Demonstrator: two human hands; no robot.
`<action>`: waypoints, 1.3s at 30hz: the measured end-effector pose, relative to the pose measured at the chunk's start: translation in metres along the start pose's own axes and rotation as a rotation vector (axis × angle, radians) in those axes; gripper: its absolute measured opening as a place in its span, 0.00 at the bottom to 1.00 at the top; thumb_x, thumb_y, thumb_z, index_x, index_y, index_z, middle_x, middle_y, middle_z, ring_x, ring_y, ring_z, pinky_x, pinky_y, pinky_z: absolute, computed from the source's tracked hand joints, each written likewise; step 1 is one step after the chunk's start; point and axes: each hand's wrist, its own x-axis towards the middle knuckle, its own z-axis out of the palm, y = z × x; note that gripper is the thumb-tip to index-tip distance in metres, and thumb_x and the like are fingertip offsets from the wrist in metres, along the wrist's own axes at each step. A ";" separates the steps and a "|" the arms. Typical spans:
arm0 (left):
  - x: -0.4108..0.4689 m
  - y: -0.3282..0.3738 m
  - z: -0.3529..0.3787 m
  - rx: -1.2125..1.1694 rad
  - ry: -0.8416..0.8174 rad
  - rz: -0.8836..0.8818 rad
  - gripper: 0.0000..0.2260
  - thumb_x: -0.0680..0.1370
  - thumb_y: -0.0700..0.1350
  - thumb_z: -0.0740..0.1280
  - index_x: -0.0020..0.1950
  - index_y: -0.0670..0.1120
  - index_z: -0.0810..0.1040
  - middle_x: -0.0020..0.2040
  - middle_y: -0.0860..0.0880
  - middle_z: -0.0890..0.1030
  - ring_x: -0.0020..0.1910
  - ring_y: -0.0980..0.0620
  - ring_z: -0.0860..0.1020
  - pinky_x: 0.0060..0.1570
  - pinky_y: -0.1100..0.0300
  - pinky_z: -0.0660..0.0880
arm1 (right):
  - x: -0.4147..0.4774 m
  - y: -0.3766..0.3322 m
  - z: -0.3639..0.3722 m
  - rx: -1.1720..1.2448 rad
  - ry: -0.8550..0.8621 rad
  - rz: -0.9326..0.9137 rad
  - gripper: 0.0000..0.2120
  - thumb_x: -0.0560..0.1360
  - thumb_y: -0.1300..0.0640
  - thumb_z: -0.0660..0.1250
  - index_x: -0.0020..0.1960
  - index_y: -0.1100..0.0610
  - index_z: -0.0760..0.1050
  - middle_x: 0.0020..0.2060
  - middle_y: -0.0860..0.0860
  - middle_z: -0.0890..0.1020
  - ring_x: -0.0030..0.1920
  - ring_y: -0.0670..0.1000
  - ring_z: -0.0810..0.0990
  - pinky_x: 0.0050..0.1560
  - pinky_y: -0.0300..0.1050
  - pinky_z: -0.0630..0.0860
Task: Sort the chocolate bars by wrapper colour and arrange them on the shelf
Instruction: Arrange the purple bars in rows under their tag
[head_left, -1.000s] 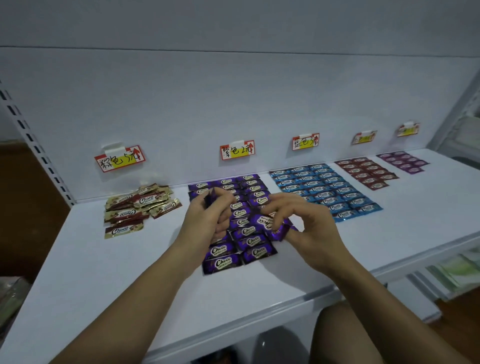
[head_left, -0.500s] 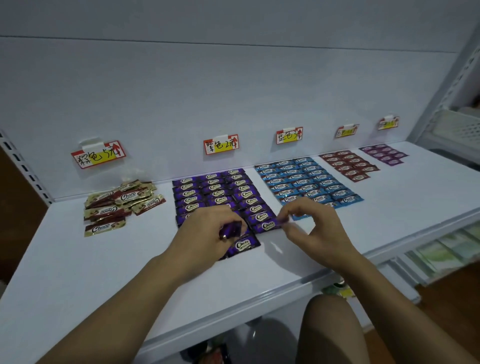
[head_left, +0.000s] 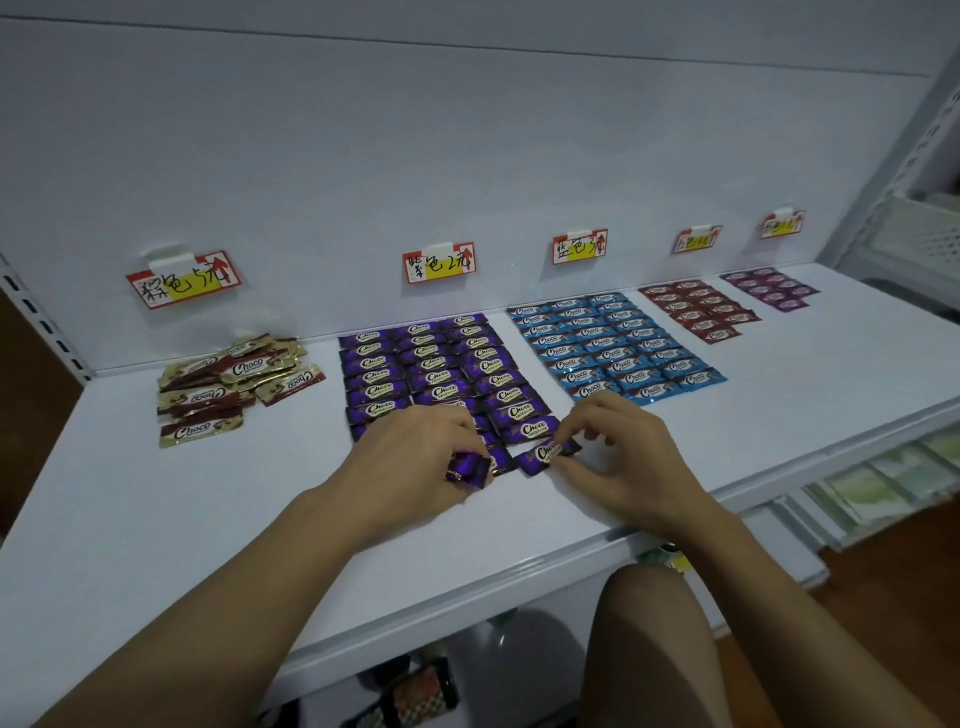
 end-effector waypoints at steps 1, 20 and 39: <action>0.000 0.000 0.000 -0.003 0.000 -0.001 0.07 0.74 0.52 0.75 0.50 0.58 0.85 0.46 0.61 0.79 0.43 0.60 0.76 0.40 0.54 0.78 | 0.000 0.000 -0.001 0.002 0.003 0.018 0.11 0.69 0.56 0.80 0.47 0.50 0.81 0.44 0.42 0.80 0.47 0.45 0.78 0.43 0.28 0.69; 0.001 -0.003 0.000 0.019 -0.026 0.022 0.06 0.75 0.53 0.72 0.50 0.56 0.85 0.45 0.59 0.79 0.43 0.58 0.76 0.39 0.54 0.77 | 0.003 0.002 0.006 -0.026 -0.050 0.121 0.06 0.71 0.52 0.78 0.48 0.48 0.85 0.43 0.42 0.83 0.46 0.45 0.80 0.39 0.42 0.80; 0.006 0.009 -0.032 -1.380 0.072 -0.445 0.11 0.82 0.35 0.62 0.63 0.45 0.76 0.50 0.42 0.85 0.43 0.44 0.82 0.38 0.53 0.78 | 0.052 -0.052 0.016 0.432 0.087 0.092 0.11 0.75 0.57 0.75 0.57 0.54 0.82 0.42 0.47 0.83 0.42 0.51 0.82 0.38 0.43 0.79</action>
